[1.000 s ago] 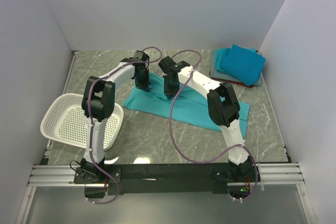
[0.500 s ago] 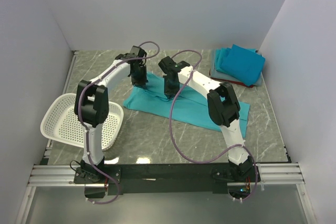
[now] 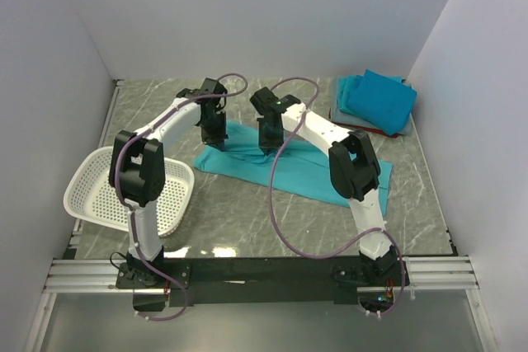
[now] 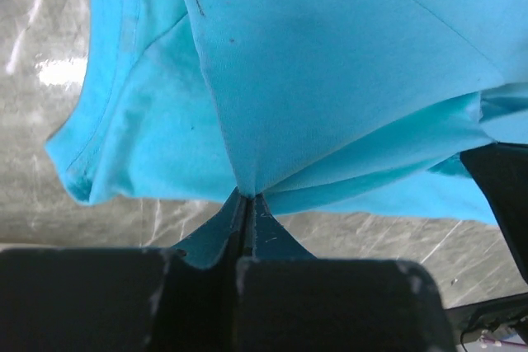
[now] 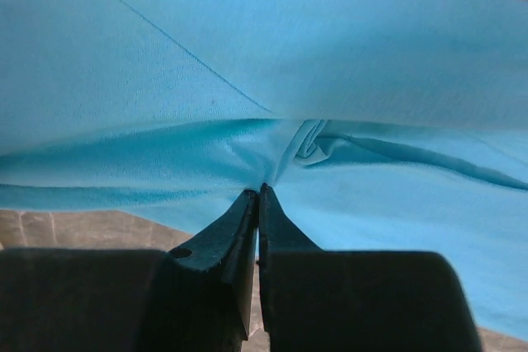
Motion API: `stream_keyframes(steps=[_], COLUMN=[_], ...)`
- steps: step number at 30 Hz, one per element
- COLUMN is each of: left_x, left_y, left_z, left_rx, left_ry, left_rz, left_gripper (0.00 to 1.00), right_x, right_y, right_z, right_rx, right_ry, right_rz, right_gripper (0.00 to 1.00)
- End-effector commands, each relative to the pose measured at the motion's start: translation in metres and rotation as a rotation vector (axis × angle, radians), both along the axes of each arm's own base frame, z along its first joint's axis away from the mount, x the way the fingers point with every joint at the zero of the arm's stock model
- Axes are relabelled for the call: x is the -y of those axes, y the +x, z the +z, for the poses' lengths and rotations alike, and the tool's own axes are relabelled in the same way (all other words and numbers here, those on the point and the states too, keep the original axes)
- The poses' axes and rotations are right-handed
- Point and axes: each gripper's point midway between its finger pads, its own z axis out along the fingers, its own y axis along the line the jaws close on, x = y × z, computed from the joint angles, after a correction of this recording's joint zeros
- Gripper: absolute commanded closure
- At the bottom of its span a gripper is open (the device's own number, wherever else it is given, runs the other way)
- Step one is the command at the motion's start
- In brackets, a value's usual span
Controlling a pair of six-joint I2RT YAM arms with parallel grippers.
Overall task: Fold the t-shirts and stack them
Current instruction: Fold the tshirt
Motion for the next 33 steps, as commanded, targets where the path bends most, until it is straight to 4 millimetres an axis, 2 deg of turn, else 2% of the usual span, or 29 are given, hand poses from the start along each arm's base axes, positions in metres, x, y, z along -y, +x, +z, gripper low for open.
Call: stream_keyframes(steps=[1,7,16,18,19,20,21,22,24,26,27,29,30,31,33], left_x=[-0.011,-0.018,-0.026,-0.028,-0.028,-0.029,-0.029,-0.029,-0.028,-0.023,-0.018,-0.010,-0.006,0.000,0.010], left_y=[-0.003,-0.001,-0.014,-0.018,-0.019,-0.019,-0.021,-0.019,-0.016,0.000,0.013,0.023,0.029,0.038,0.045], left_z=[0.029,0.022,0.007,0.005,0.006,0.008,0.012,0.017,0.025,0.040,0.046,0.048,0.041,0.047,0.040], left_rx=[0.052,0.032,-0.035,-0.053,-0.057,-0.057,-0.057,-0.046,-0.037,0.010,0.036,0.038,0.020,0.044,0.035], left_ry=[-0.006,0.008,0.043,0.046,0.045,0.044,0.043,0.039,0.034,0.015,0.002,-0.021,-0.029,-0.053,-0.096], left_rz=[-0.001,0.000,-0.006,-0.007,-0.007,-0.007,-0.006,-0.006,0.001,0.009,0.011,0.008,0.007,0.004,-0.001], left_gripper=[0.98,0.98,0.94,0.84,0.80,0.69,0.63,0.59,0.52,0.48,0.47,0.46,0.46,0.46,0.45], right_x=[0.009,0.014,0.012,0.013,0.012,0.013,0.012,0.010,0.011,0.013,0.017,0.024,0.033,0.039,0.053], right_y=[-0.004,-0.016,-0.038,-0.041,-0.044,-0.043,-0.045,-0.044,-0.042,-0.036,-0.035,-0.031,-0.025,-0.025,-0.018], right_z=[0.030,0.023,0.008,0.005,0.005,0.008,0.011,0.018,0.035,0.052,0.054,0.057,0.055,0.050,0.045], right_rx=[0.037,0.006,-0.067,-0.078,-0.081,-0.074,-0.074,-0.062,-0.033,0.009,0.010,0.015,0.018,0.009,0.012], right_ry=[0.007,0.000,0.024,0.016,0.013,0.014,0.015,0.025,0.040,0.049,0.042,0.037,0.028,0.018,0.004], right_rz=[0.010,0.039,0.103,0.118,0.127,0.136,0.141,0.145,0.142,0.129,0.117,0.091,0.067,0.057,0.025], right_gripper=[0.92,0.94,0.93,0.89,0.82,0.77,0.72,0.66,0.61,0.55,0.53,0.53,0.53,0.53,0.53])
